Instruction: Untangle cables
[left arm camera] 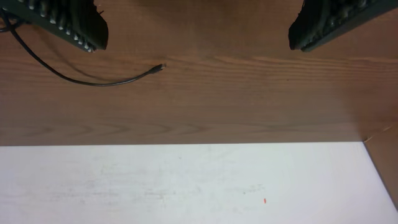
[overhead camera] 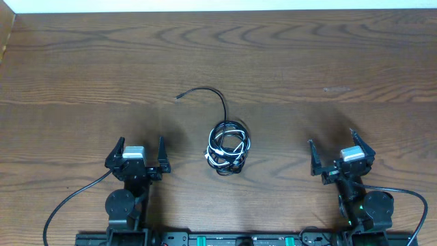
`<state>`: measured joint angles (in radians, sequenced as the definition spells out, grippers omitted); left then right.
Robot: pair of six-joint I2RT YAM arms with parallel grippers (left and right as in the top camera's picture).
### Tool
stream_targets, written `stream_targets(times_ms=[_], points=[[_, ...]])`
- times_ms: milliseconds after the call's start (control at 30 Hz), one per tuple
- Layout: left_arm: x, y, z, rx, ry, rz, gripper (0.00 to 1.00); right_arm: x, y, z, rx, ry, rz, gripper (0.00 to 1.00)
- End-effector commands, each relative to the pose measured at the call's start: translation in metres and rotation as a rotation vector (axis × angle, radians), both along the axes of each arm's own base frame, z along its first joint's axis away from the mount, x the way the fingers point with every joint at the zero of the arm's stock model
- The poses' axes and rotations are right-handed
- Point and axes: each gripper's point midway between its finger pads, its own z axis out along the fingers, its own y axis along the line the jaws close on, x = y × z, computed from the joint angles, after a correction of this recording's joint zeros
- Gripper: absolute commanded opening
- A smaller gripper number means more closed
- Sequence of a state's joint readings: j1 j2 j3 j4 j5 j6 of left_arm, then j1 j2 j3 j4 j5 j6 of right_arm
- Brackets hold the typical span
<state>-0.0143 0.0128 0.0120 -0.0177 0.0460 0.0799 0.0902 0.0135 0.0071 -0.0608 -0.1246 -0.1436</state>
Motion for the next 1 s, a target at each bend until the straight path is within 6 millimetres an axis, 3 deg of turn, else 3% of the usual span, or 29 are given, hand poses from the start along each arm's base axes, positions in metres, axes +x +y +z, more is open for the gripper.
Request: stream_targets(times_ms=[0,233,333,600,867,967], points=[[-0.001,0.004,-0.01,0.013,0.034,0.021,0.98,0.0,0.001,0.0,-0.007,-0.004,0.005,0.99],[-0.002,0.004,-0.016,0.014,0.056,0.021,0.98,0.0,0.001,0.001,-0.007,-0.008,0.005,0.99],[-0.002,0.005,-0.017,0.015,0.061,0.028,0.98,0.0,0.003,0.016,-0.001,-0.067,0.016,0.99],[-0.001,0.005,-0.019,0.015,0.072,0.028,0.98,-0.012,0.0,0.092,0.093,-0.369,0.011,0.99],[-0.001,0.005,-0.019,0.015,0.072,0.028,0.98,-0.044,-0.016,0.17,0.146,-0.645,-0.053,0.99],[-0.001,0.005,-0.019,0.015,0.072,0.028,0.98,-0.064,-0.023,0.208,0.166,-0.731,-0.08,0.99]])
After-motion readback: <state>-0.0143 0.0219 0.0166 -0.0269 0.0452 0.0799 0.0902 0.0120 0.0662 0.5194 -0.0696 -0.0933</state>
